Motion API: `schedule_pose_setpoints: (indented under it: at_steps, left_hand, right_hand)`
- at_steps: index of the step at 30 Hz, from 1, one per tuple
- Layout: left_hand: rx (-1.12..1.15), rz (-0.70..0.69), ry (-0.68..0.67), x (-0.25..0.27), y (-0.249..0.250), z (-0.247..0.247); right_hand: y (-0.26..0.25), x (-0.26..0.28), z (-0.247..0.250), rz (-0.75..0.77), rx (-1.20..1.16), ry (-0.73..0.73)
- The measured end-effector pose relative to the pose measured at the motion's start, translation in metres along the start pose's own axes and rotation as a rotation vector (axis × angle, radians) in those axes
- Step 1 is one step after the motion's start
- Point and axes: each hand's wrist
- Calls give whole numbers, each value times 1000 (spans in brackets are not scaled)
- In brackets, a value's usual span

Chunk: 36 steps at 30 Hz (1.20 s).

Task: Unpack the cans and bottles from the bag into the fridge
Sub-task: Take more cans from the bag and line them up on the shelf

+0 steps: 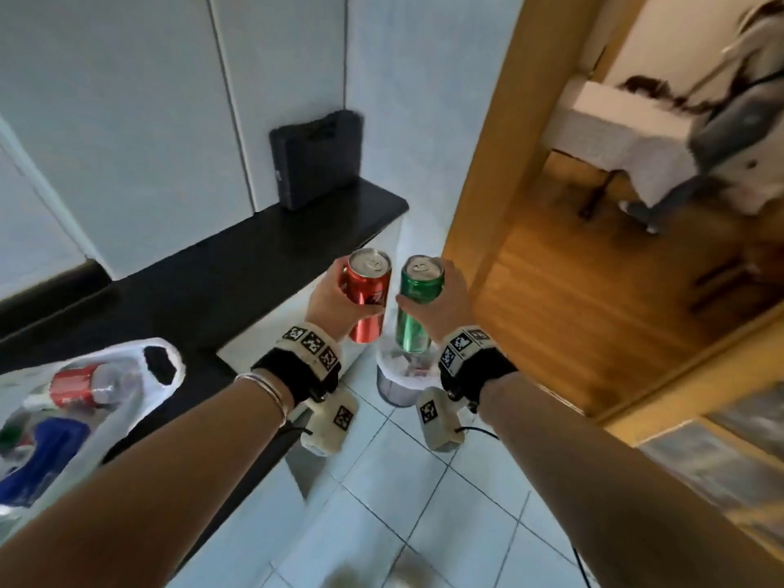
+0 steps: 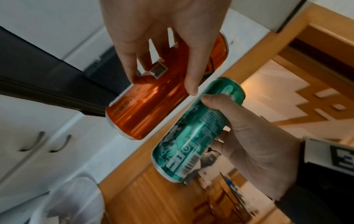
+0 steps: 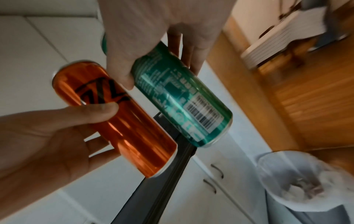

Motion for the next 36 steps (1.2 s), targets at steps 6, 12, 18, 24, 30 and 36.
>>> schedule_pose_setpoints:
  at_steps: [6,12,18,24,30,36]
  left_hand:
    - [-73,-99,-221,-2,29,-80]
    - [-117,-166,-429,19,58,-177]
    - [-169,-248,-577,53,94,-290]
    - [-259,-366,-696,100,139,-416]
    - [-215,-375,-904,159,178,-533]
    - [-227,-456,-1073,210,204,-650]
  right_hand:
    - [39,29,71,-146,76,221]
    - [82,65,160,-275,151,359]
    - [130,100,261,-345,197,513]
    - [188,145,369,-426,314,649]
    - [230,197,476,-535,405,806]
    - [271,240,562,-653,470,969]
Point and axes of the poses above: each hand's wrist, its own x-axis away from the middle knuckle, its own z-axis out of the back of the hand, y = z × x, and after that the axes turned 14 degrees about z, right-handed
